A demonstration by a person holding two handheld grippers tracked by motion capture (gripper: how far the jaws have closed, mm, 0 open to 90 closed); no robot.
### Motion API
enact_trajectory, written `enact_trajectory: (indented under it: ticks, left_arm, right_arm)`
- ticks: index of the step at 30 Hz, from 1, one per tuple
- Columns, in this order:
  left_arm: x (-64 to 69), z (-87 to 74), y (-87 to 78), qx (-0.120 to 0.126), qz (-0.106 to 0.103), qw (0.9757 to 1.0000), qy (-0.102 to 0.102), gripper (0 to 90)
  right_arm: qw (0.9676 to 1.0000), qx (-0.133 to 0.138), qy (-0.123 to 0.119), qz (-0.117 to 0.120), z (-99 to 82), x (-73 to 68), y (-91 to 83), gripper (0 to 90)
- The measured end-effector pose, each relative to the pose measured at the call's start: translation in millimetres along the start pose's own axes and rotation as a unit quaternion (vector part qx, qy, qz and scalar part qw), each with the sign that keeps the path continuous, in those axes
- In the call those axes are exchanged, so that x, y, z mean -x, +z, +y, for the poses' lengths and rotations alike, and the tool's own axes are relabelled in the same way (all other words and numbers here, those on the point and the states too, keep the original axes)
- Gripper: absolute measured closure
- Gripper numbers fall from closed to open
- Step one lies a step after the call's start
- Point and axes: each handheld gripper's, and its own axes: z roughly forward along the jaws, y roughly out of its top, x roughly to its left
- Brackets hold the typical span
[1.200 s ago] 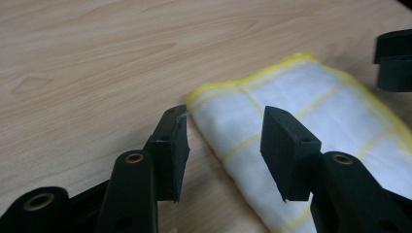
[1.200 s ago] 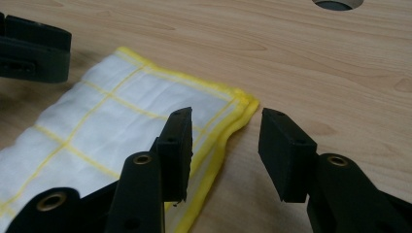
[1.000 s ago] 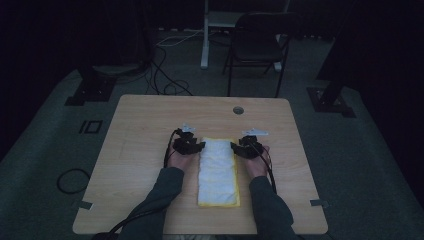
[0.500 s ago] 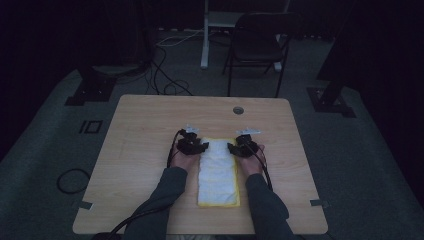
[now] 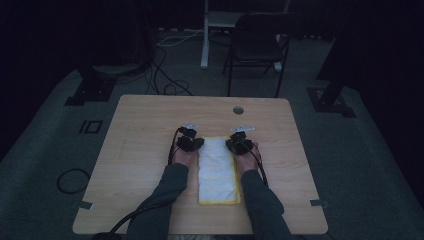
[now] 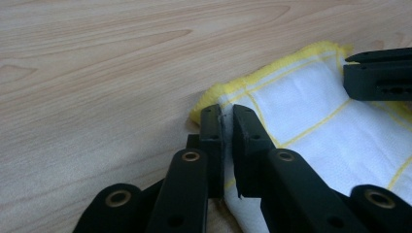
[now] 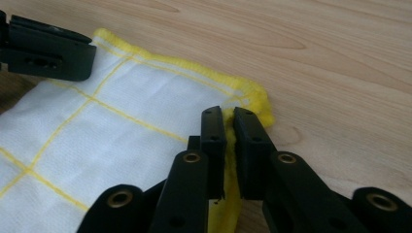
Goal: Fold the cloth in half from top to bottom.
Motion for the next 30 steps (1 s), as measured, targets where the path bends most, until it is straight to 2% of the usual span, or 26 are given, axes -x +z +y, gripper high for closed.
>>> enact_trajectory:
  ticks: [5,7,9,18,30]
  left_arm:
    - [-3.3,2.8,1.1,-0.005,-0.009,0.9999,-0.003,86.4]
    - [-3.2,4.5,1.4,-0.003,-0.010,0.9999,0.005,87.0]
    - [-3.2,5.2,1.4,0.001,-0.011,0.9999,0.001,87.1]
    - [0.9,15.3,-8.0,0.024,-0.014,0.9995,0.010,87.2]
    - [7.3,30.5,-21.1,0.047,-0.022,0.9984,0.022,87.2]
  right_arm:
    - [0.9999,0.002,0.014,0.006,0.6,3.7,0.7,85.7]
    - [0.9997,0.013,0.021,0.008,-1.9,5.6,0.1,86.1]
    - [0.9994,0.018,0.027,0.010,-3.2,6.7,-0.6,86.2]
    - [0.9994,0.034,0.011,-0.001,1.8,6.3,-11.7,86.3]
    - [0.9983,0.058,0.006,-0.001,8.8,10.2,-26.0,86.3]
